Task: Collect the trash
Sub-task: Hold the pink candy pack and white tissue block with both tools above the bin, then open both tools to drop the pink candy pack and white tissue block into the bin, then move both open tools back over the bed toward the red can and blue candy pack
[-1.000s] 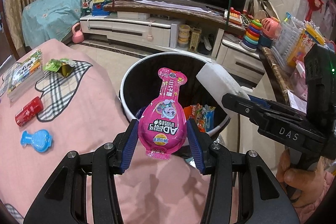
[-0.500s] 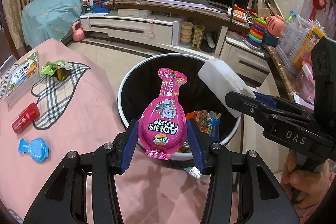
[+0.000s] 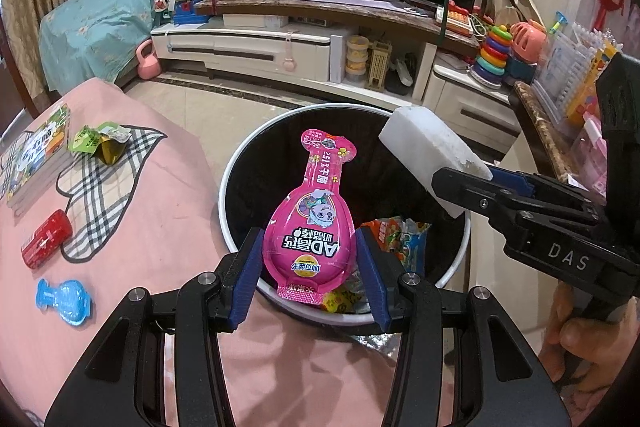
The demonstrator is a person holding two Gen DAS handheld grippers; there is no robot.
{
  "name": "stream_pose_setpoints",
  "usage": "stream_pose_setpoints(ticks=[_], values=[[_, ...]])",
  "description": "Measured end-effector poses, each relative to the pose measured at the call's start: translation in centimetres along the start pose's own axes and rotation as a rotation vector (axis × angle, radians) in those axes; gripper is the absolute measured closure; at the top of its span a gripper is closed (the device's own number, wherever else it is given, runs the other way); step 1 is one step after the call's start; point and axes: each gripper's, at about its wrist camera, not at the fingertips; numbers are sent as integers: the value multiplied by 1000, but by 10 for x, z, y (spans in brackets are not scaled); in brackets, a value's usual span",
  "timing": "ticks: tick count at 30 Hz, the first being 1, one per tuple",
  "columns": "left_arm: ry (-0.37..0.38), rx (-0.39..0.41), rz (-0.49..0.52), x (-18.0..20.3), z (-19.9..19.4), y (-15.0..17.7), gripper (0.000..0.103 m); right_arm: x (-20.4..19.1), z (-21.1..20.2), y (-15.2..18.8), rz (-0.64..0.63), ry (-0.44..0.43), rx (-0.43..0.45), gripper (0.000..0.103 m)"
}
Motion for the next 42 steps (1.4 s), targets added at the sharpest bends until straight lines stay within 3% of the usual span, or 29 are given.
stream_pose_setpoints(ticks=[22,26,29,36,40,42], values=[[-4,-31,-30,-7,10,0,56,-3,13,-8,-19,13,-27,52],[-1,-25,-42,-11,6,1,44,-3,14,-9,-14,11,-34,51],[-1,-14,-51,-14,1,3,41,-4,13,-9,-12,6,-32,41],[-8,8,-94,-28,-15,17,33,-8,4,-6,5,-17,-16,32],[-15,15,-144,-46,-26,35,32,-17,-4,-3,11,-60,-2,15],[-28,17,-162,-54,-31,44,32,-26,-7,1,1,-82,4,12]])
Point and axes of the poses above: each gripper's, at about its wrist camera, not at the fingertips, and z roughly the way its jaws point, x to its right, y to its underside, and after that the axes turned 7 degrees about z, right-handed
